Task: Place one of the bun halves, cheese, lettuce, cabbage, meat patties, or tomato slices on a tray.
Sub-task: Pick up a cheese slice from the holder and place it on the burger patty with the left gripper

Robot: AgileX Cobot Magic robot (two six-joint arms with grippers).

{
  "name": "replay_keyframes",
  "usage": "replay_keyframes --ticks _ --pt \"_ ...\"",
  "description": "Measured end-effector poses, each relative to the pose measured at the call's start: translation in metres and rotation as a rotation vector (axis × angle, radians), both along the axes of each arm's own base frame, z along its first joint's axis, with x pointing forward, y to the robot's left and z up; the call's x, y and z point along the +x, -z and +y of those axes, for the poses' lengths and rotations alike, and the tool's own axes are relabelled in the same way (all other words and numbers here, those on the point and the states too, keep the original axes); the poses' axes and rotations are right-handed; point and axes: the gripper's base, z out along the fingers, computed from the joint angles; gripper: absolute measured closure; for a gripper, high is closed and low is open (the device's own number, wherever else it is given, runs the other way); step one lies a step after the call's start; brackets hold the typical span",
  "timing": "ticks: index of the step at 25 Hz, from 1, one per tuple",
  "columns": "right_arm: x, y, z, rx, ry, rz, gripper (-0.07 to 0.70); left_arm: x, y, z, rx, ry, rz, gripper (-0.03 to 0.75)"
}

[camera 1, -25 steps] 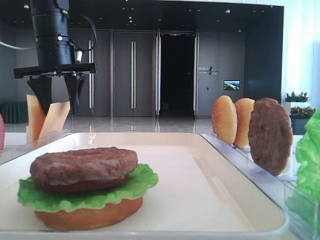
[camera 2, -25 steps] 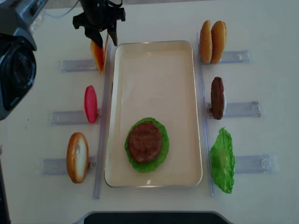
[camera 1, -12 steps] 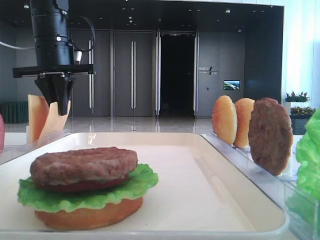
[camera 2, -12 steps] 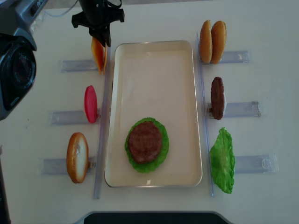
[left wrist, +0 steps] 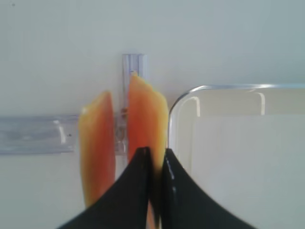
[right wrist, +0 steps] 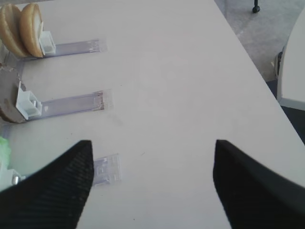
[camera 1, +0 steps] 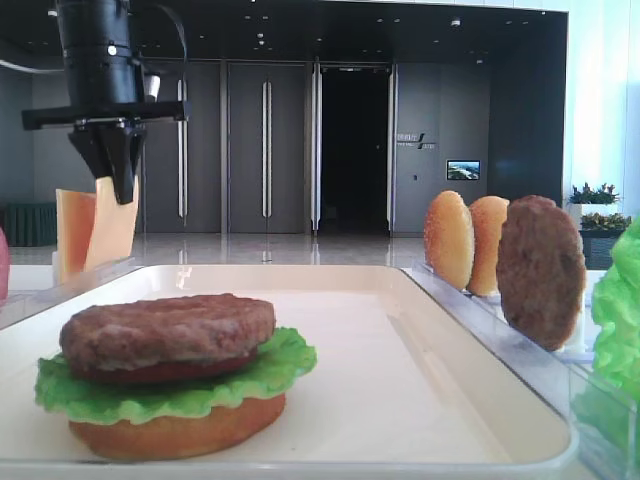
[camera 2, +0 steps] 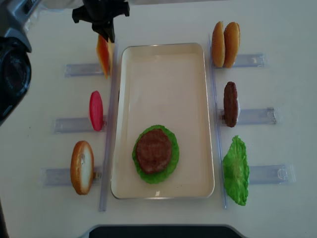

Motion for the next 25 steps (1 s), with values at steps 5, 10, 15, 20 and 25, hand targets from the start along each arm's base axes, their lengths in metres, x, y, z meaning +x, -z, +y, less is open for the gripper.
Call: replay_keyframes --ticks 5,10,15,20,25 --pt "0.0 0.0 0.0 0.0 0.0 0.0 0.104 -0.013 -0.047 0.003 -0.025 0.0 -0.097 0.691" --pt "0.0 0.0 0.0 0.0 0.0 0.0 0.104 -0.03 -0.09 0.008 -0.046 0.006 -0.188 0.691" --pt "0.0 0.0 0.0 0.0 0.0 0.0 0.104 -0.047 -0.124 0.012 -0.046 0.056 -0.269 0.692" --pt "0.0 0.0 0.0 0.0 0.0 0.0 0.104 -0.076 -0.139 0.022 -0.008 0.087 -0.28 0.691" --pt "0.0 0.0 0.0 0.0 0.0 0.0 0.104 -0.12 -0.126 0.035 0.031 0.075 -0.191 0.691"
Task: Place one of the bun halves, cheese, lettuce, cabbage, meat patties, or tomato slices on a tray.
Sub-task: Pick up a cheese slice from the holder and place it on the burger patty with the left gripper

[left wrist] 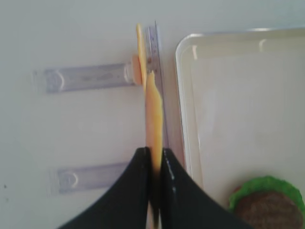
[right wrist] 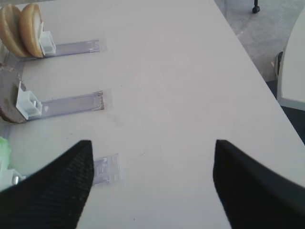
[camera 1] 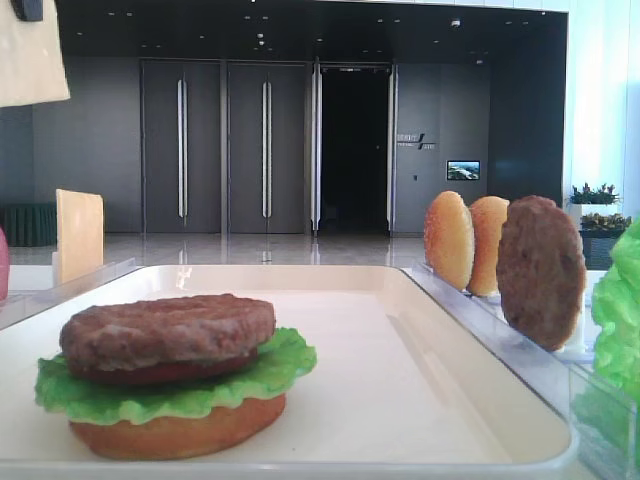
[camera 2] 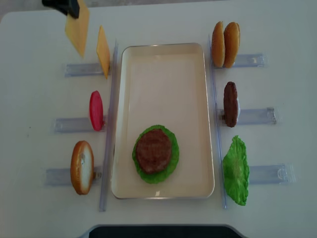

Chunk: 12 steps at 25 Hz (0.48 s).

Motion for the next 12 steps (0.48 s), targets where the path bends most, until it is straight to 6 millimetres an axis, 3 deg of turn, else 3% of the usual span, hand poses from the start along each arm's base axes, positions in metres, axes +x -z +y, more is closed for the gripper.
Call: replay_keyframes --ticks 6,12 --pt "0.0 0.0 0.0 0.0 0.0 0.0 0.104 -0.067 0.001 0.017 -0.015 -0.051 0.029 0.691" --pt "0.0 0.0 0.0 0.0 0.0 0.0 0.104 -0.12 0.029 0.03 -0.008 -0.092 0.107 0.691"
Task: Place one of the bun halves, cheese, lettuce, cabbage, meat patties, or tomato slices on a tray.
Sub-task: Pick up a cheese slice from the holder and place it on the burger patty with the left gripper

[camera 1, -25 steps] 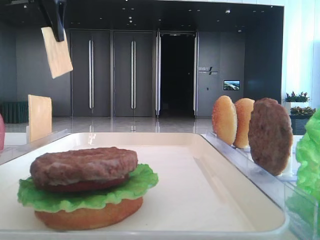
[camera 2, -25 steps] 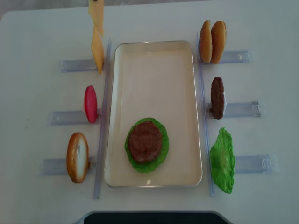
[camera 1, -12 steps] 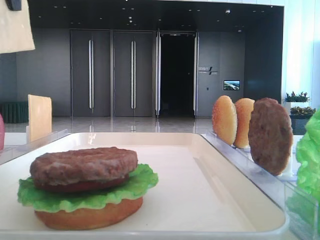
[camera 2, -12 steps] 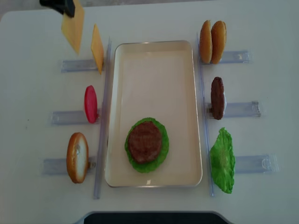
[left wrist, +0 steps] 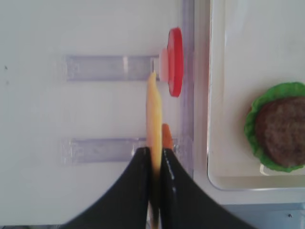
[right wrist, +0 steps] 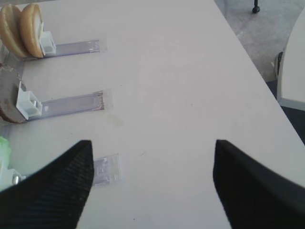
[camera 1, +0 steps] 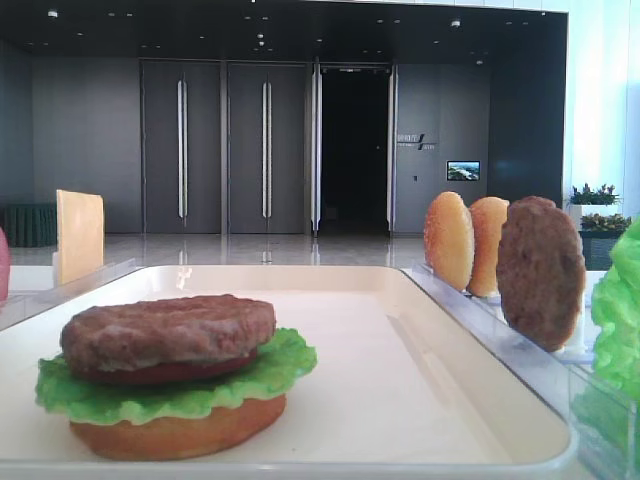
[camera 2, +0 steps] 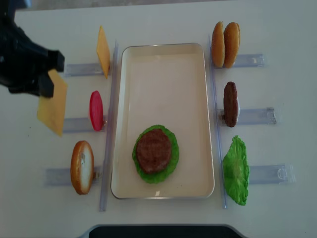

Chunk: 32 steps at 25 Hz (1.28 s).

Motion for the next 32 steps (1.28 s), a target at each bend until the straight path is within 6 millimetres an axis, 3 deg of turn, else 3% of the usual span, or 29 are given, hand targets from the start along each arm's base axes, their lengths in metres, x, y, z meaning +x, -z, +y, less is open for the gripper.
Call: replay_keyframes --ticks 4,11,19,32 --pt "0.0 0.0 0.0 0.0 0.0 0.0 0.104 -0.017 0.009 0.004 -0.008 -0.017 0.02 0.691" --pt "0.0 0.0 0.0 0.0 0.0 0.0 0.104 -0.017 0.014 -0.002 -0.069 -0.024 0.058 0.691" --pt "0.0 0.0 0.0 0.0 0.0 0.0 0.104 -0.017 0.043 -0.026 -0.291 0.1 0.093 0.691" --pt "0.0 0.0 0.0 0.0 0.0 0.0 0.104 -0.028 0.099 -0.02 -0.755 0.187 -0.035 0.691"
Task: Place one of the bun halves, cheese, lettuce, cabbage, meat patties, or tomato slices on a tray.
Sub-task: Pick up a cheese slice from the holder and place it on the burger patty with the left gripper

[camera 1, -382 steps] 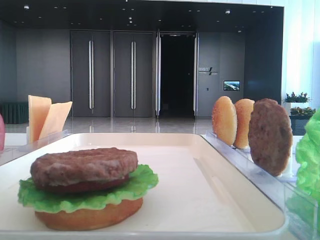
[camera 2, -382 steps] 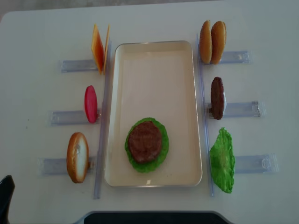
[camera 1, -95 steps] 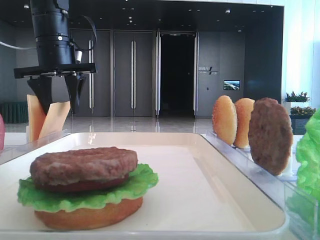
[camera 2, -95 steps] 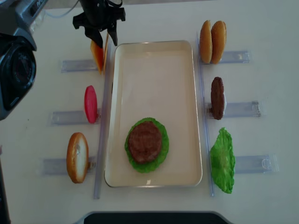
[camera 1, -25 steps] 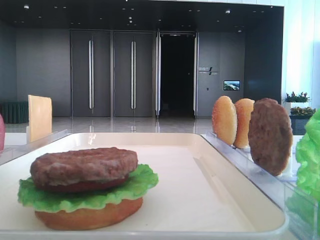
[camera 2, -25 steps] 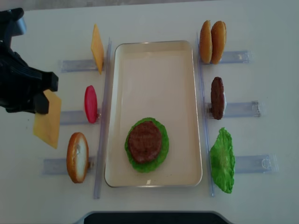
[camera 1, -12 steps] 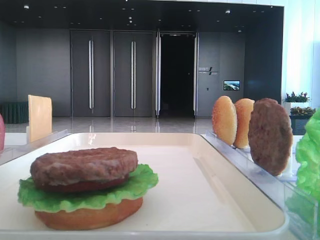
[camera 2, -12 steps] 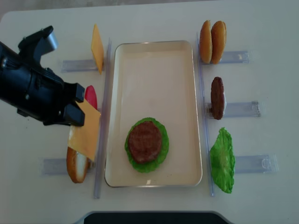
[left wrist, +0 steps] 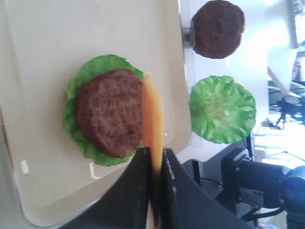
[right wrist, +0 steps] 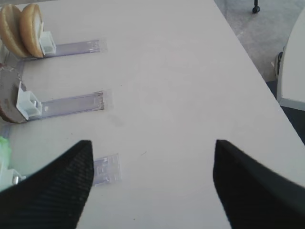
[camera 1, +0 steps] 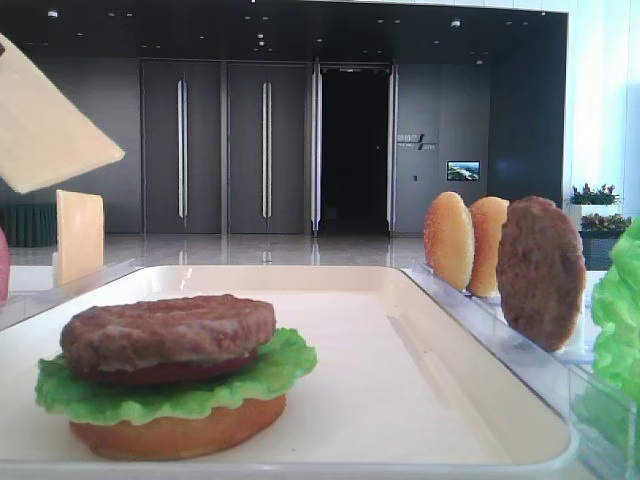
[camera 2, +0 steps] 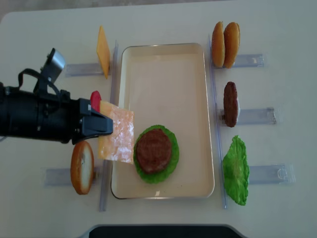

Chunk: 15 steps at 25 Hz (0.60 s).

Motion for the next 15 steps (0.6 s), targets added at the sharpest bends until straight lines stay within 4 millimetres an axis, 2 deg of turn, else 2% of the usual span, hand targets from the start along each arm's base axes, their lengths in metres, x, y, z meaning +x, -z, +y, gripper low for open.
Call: replay_keyframes --ticks 5,10,15 --pt "0.0 0.0 0.0 0.0 0.0 0.0 0.104 -0.003 0.025 -0.005 -0.127 0.047 0.035 0.691" --pt "0.0 0.0 0.0 0.0 0.0 0.0 0.104 0.007 0.042 -0.011 -0.242 0.062 0.069 0.692" --pt "0.0 0.0 0.0 0.0 0.0 0.0 0.104 0.017 0.056 -0.011 -0.271 0.033 0.1 0.692"
